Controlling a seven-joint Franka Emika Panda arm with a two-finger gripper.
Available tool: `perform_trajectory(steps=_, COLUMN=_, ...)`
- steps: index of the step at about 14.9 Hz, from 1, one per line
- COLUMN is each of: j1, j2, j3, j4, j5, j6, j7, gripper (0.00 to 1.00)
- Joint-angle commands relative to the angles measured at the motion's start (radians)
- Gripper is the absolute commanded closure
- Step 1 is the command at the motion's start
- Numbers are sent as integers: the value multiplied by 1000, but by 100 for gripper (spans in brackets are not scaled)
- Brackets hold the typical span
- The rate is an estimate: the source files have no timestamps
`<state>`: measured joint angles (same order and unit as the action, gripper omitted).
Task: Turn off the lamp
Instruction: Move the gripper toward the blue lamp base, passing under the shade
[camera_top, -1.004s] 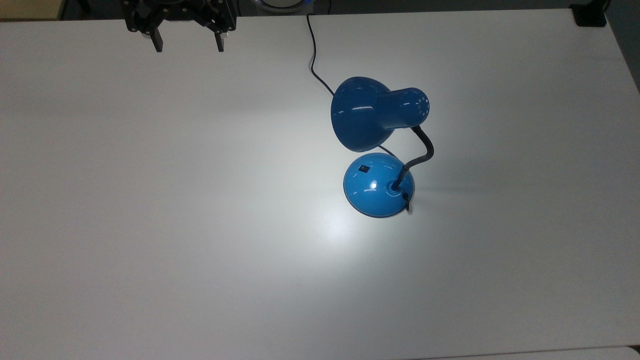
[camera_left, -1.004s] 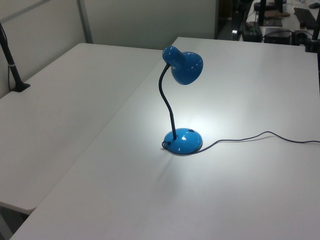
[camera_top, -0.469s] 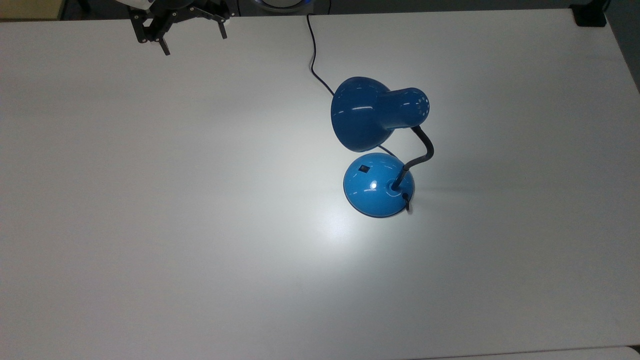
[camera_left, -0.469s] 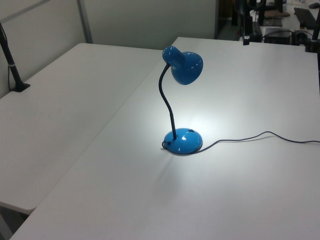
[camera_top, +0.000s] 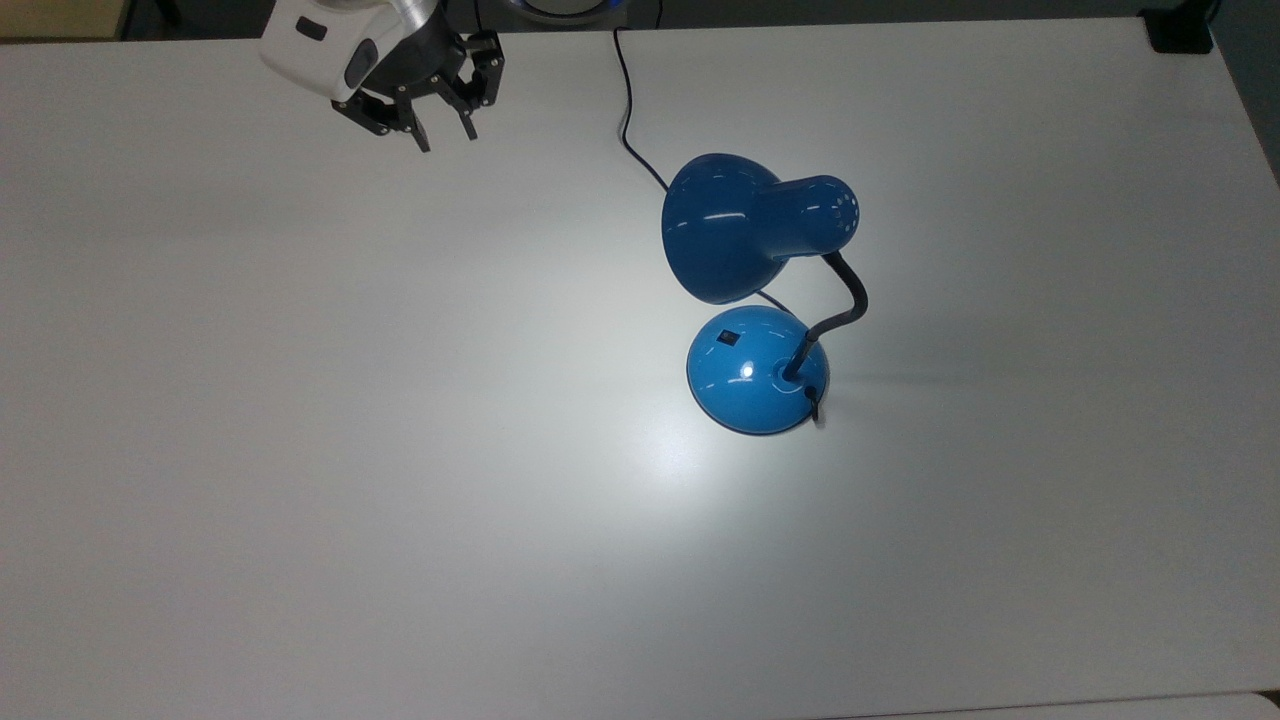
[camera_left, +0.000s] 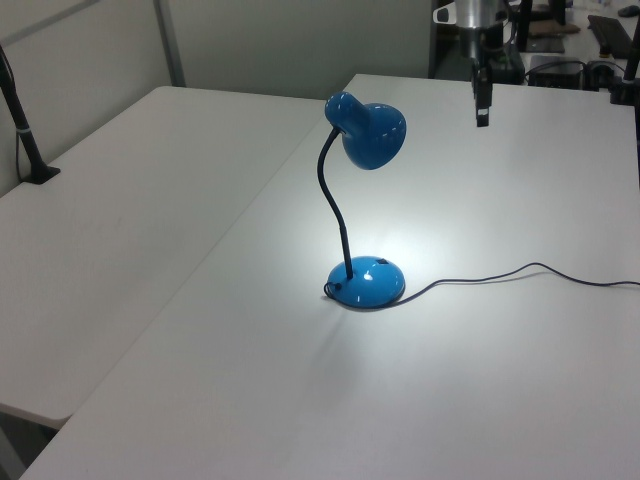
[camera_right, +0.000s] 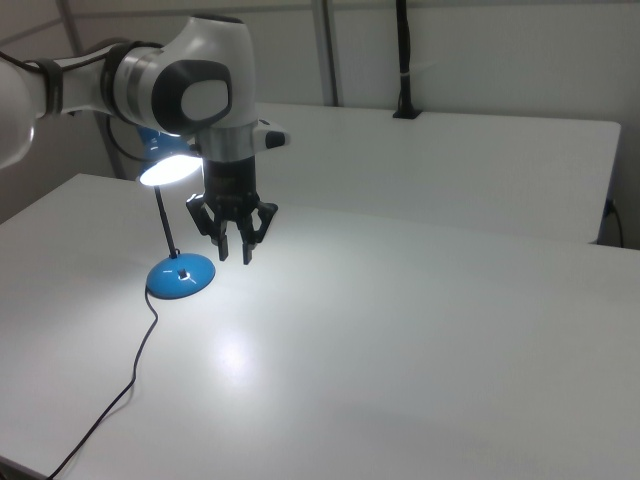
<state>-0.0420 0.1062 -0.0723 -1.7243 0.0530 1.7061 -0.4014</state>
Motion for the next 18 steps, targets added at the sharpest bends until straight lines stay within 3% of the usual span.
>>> perform_trajectory(steps=1, j1=17, j2=23, j3=32, j4=-60, j5=59, j6=127, j7=185, gripper=100)
perform_trajectory(steps=4, j1=23, j2=58, j3=40, j4=-64, j5=142, j6=173, j7=260, gripper=100)
perform_trajectory(steps=6, j1=36, j2=82, j3=40, j4=-86, j5=262, j6=245, j7=307, gripper=100)
perform_trajectory(steps=10, j1=57, j2=110, j3=51, j4=-168, j5=434, j6=387, j7=317, gripper=100)
perform_trajectory(steps=13, j1=71, j2=153, j3=86, j4=-182, j5=505, j6=463, j7=340, gripper=100)
perform_trajectory(steps=18, j1=109, j2=199, j3=97, j4=-186, j5=593, j6=566, j7=410, gripper=100)
